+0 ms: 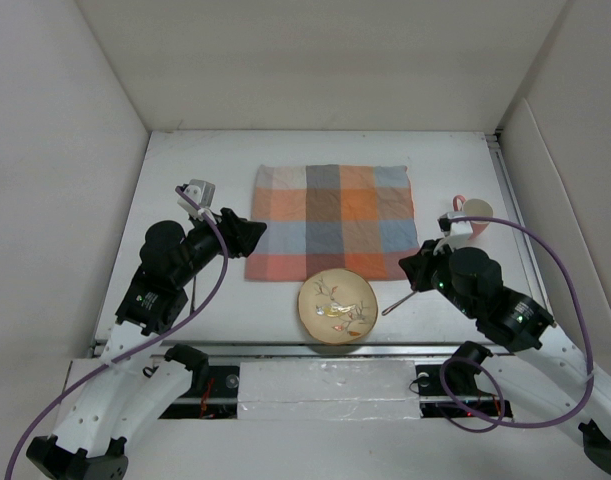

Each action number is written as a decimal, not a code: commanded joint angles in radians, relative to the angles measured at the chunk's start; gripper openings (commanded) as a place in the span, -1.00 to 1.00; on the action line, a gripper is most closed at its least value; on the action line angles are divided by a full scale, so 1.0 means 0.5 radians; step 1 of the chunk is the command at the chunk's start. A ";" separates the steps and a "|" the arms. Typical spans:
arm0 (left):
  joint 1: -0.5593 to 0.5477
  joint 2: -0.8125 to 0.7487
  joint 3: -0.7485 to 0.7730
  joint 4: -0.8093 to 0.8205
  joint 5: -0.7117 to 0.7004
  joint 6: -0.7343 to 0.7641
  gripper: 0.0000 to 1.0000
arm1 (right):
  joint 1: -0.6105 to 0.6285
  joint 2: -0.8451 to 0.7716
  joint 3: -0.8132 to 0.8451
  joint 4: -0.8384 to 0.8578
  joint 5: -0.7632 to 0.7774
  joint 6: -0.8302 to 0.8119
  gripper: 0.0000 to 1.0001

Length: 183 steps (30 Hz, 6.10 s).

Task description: Set the dinner table for one person

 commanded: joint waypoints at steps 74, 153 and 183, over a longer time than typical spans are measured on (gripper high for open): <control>-0.004 -0.061 -0.092 0.159 -0.047 0.038 -0.41 | -0.666 0.606 -0.868 1.862 -1.359 0.758 -1.00; -0.004 0.163 0.010 -0.015 -0.718 0.004 -1.00 | -0.912 1.780 0.185 1.778 -0.636 0.317 0.17; 0.634 1.896 0.439 -0.666 -1.102 0.167 -0.48 | -0.783 0.543 -0.288 1.605 -0.408 -0.141 -0.50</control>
